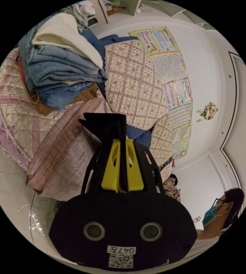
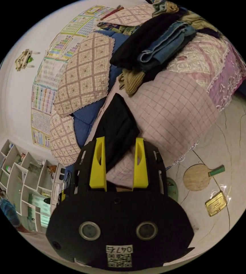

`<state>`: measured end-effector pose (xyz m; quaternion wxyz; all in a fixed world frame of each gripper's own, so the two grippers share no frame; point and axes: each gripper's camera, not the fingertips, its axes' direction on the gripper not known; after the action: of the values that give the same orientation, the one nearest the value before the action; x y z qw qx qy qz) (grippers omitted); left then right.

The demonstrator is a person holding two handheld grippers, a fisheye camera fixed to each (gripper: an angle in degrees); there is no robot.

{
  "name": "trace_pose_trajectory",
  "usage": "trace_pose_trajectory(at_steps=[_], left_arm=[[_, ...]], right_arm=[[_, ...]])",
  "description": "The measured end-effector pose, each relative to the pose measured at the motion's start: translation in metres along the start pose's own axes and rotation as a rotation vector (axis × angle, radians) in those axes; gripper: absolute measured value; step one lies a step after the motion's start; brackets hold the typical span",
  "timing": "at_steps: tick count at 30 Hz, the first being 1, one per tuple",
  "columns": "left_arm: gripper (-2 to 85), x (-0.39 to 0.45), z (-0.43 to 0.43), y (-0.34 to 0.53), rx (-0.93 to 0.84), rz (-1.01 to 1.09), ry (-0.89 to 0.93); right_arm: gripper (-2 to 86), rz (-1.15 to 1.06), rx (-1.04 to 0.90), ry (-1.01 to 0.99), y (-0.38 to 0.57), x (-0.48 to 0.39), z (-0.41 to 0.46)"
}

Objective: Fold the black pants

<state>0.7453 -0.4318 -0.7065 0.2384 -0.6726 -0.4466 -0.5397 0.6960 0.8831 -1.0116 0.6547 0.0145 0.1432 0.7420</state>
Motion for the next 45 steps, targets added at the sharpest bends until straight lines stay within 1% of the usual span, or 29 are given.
trace_pose_trajectory(at_steps=[1, 4, 6, 7, 9, 10, 11, 12, 14, 16, 17, 19, 21, 22, 24, 26, 27, 28, 30, 32, 34, 37, 39, 40, 42, 45], left_arm=[[-0.2, 0.002, 0.001, -0.004, -0.002, 0.006, 0.003], [-0.3, 0.013, 0.006, -0.029, -0.01, 0.038, 0.017], [-0.4, 0.02, 0.019, -0.056, -0.023, 0.041, 0.044], [-0.4, 0.023, 0.025, -0.066, -0.03, 0.04, 0.055], [-0.5, 0.04, 0.056, -0.117, -0.068, 0.048, 0.127], [-0.6, 0.046, 0.064, -0.133, -0.075, 0.051, 0.148], [-0.6, 0.062, 0.078, -0.163, -0.081, 0.075, 0.183], [-0.6, 0.082, 0.084, -0.189, -0.063, 0.12, 0.204], [-0.6, 0.109, 0.077, -0.213, -0.003, 0.17, 0.206], [-0.6, 0.119, 0.057, -0.223, 0.055, 0.172, 0.237], [-0.6, 0.116, 0.043, -0.224, 0.066, 0.162, 0.23], [-0.6, 0.105, 0.03, -0.217, 0.029, 0.171, 0.123], [-0.6, 0.077, 0.035, -0.199, -0.095, 0.179, -0.04], [-0.6, 0.067, 0.038, -0.193, -0.122, 0.169, -0.073], [-0.6, 0.018, 0.057, -0.169, -0.227, 0.105, -0.181], [-0.6, -0.024, 0.076, -0.15, -0.306, 0.022, -0.232], [-0.6, -0.046, 0.086, -0.139, -0.341, -0.014, -0.259], [-0.6, -0.054, 0.089, -0.135, -0.346, -0.027, -0.266], [-0.6, -0.07, 0.084, -0.129, -0.314, -0.07, -0.216], [-0.6, -0.067, 0.081, -0.131, -0.306, -0.062, -0.197], [-0.6, -0.051, 0.08, -0.131, -0.297, -0.008, -0.216], [-0.6, -0.005, 0.071, -0.124, -0.209, 0.125, -0.216], [-0.6, 0.023, 0.064, -0.113, -0.172, 0.208, -0.281], [-0.6, 0.025, 0.063, -0.111, -0.173, 0.213, -0.301], [-0.6, 0.014, 0.065, -0.102, -0.205, 0.184, -0.346], [-0.6, -0.005, 0.064, -0.085, -0.218, 0.147, -0.36]], right_arm=[[9.9, -0.011, -0.013, 0.022, -0.014, 0.002, -0.003], [2.6, -0.067, -0.089, 0.065, -0.05, 0.001, -0.004], [1.0, -0.113, -0.104, 0.065, -0.071, -0.009, -0.01], [0.5, -0.167, -0.108, 0.05, -0.088, -0.024, -0.014], [0.2, -0.283, -0.12, 0.049, -0.12, -0.062, -0.014], [0.1, -0.389, -0.117, 0.059, -0.143, -0.095, -0.012], [0.1, -0.483, -0.089, 0.068, -0.164, -0.127, -0.013], [0.1, -0.515, -0.067, 0.065, -0.174, -0.142, -0.015], [0.0, -0.592, 0.051, -0.016, -0.198, -0.182, -0.037], [0.1, -0.63, 0.113, -0.05, -0.201, -0.195, -0.058], [0.1, -0.651, 0.113, -0.041, -0.198, -0.196, -0.067], [0.1, -0.671, 0.086, -0.007, -0.186, -0.185, -0.071], [0.2, -0.661, 0.024, 0.044, -0.171, -0.164, -0.059], [0.2, -0.644, -0.032, 0.103, -0.161, -0.147, -0.045], [0.3, -0.62, -0.129, 0.205, -0.142, -0.118, -0.018], [0.3, -0.566, -0.277, 0.334, -0.116, -0.079, 0.022], [0.4, -0.548, -0.3, 0.369, -0.109, -0.071, 0.029], [0.4, -0.533, -0.305, 0.395, -0.097, -0.059, 0.035], [0.4, -0.496, -0.269, 0.338, -0.085, -0.054, 0.029], [0.4, -0.494, -0.285, 0.324, -0.073, -0.063, 0.029], [0.4, -0.515, -0.301, 0.358, -0.061, -0.075, 0.034], [0.4, -0.558, -0.279, 0.412, -0.031, -0.1, 0.038], [0.4, -0.556, -0.271, 0.429, -0.011, -0.109, 0.041], [0.5, -0.539, -0.275, 0.433, 0.003, -0.112, 0.044], [0.7, -0.506, -0.274, 0.42, 0.024, -0.115, 0.046], [1.9, -0.455, -0.265, 0.391, 0.059, -0.125, 0.049]])
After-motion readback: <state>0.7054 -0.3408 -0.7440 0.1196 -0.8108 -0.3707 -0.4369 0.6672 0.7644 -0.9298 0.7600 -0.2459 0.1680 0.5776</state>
